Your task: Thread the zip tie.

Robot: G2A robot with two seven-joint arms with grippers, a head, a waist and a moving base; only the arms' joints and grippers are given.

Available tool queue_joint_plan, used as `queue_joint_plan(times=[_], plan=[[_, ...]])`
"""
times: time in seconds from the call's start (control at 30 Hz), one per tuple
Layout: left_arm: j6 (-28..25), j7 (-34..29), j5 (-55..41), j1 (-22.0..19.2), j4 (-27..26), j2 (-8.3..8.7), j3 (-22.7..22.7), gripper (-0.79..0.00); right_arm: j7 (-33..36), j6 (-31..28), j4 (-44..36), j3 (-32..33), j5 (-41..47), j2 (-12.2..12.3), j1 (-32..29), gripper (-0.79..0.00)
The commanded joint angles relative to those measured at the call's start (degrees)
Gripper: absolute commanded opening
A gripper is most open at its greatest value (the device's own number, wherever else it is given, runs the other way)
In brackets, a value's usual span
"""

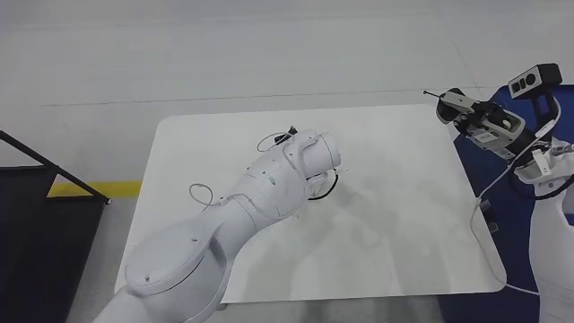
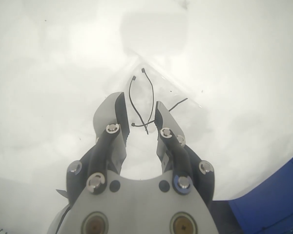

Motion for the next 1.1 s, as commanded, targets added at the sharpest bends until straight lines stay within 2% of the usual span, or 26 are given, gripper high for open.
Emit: queue_joint_plan(times=[0.0,0.4,0.67,0.9,1.07], plan=[[-0.8,-0.4,-0.1,-0.1,1.4,-0.63,0.0,-0.576,0.0,0.0,0.0,0.0,0.0,0.0,0.0,-0.785],[-1.5,-1.0,1.9,-0.5,9.9,-4.51,0.4,-0.570,0.0,0.0,0.0,0.0,0.0,0.0,0.0,-0.785],[-2.2,-2.8,3.1,-1.3,14.1,-6.62,0.4,-0.619,0.0,0.0,0.0,0.0,0.0,0.0,0.0,-0.785],[-4.4,-5.0,3.0,-1.1,17.7,-7.91,-0.2,-0.610,0.0,0.0,0.0,0.0,0.0,0.0,0.0,-0.785],[-7.1,-6.7,2.3,-1.2,20.0,-8.38,-1.1,-0.640,0.0,0.0,0.0,0.0,0.0,0.0,0.0,-0.785]])
